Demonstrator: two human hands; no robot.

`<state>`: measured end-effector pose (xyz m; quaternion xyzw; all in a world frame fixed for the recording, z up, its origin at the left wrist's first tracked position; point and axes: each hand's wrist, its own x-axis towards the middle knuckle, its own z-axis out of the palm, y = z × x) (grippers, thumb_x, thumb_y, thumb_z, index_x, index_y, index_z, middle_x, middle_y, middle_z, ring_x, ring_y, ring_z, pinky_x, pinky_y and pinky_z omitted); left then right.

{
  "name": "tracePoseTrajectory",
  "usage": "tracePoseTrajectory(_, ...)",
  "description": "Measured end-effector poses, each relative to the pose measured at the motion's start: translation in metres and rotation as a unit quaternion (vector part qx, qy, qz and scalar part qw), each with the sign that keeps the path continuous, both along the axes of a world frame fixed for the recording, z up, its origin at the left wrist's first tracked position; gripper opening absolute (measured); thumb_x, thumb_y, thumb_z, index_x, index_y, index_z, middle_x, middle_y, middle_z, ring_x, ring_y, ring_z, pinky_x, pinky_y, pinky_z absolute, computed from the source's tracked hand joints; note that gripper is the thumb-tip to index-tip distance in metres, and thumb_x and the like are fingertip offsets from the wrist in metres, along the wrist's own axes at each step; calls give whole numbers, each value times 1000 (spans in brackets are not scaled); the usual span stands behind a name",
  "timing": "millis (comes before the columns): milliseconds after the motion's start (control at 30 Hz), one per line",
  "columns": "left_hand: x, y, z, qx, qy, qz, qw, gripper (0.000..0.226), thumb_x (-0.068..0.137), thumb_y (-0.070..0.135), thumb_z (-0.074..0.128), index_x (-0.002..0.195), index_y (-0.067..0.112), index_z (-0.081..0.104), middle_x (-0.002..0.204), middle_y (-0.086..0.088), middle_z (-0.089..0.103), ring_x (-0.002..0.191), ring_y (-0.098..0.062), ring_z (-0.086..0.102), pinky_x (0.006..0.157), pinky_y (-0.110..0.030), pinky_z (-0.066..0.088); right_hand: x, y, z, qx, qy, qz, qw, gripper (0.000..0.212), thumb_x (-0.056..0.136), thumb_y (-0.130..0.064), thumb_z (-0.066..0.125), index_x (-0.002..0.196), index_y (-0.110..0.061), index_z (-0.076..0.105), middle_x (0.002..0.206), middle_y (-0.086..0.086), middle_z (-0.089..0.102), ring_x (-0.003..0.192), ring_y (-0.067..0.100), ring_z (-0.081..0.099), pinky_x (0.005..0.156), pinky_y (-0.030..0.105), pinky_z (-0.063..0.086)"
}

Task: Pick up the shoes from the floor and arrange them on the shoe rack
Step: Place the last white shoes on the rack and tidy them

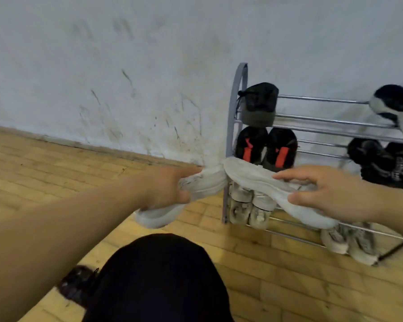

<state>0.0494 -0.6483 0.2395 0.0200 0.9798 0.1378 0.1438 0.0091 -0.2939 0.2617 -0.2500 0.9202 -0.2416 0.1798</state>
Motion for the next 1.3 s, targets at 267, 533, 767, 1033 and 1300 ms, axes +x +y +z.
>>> tracePoseTrajectory(267,-15,168,1,-128,-115,-200,964,64,95,46,55,154,52,30,163,7,36,143,-22,41,111,-41,39,50,160,-25,49,-93,-80,991,37,97,-46,65,126,-67,55,137,-32,53,118,-6,55,98,24,46)
tracePoseTrajectory(533,-50,305,-108,-7,-100,-186,977,65,101,43,51,160,39,25,160,-4,41,129,-28,52,94,-32,45,49,252,-93,87,-50,-181,978,46,103,-26,58,147,-42,52,157,-13,44,142,13,44,99,18,32)
tracePoseTrajectory(767,-108,382,-181,103,6,-52,993,62,101,40,48,158,45,23,152,-14,40,117,-31,59,99,-36,47,-16,276,-185,31,80,-263,961,48,102,-25,56,149,-29,53,152,-2,47,138,18,44,105,21,29)
tracePoseTrajectory(1033,-192,425,-217,99,90,-21,991,51,101,36,47,151,35,37,146,-15,46,129,-33,51,98,-46,52,-102,260,-250,9,149,-348,925,49,100,-30,50,150,-30,50,148,13,47,126,40,52,106,49,46)
tracePoseTrajectory(1300,-194,419,-230,72,49,-106,991,68,93,62,53,154,47,26,158,-5,19,141,-36,34,115,-51,37,-122,259,-264,125,78,-333,931,58,101,-52,41,156,-42,26,152,7,33,131,42,38,107,52,40)
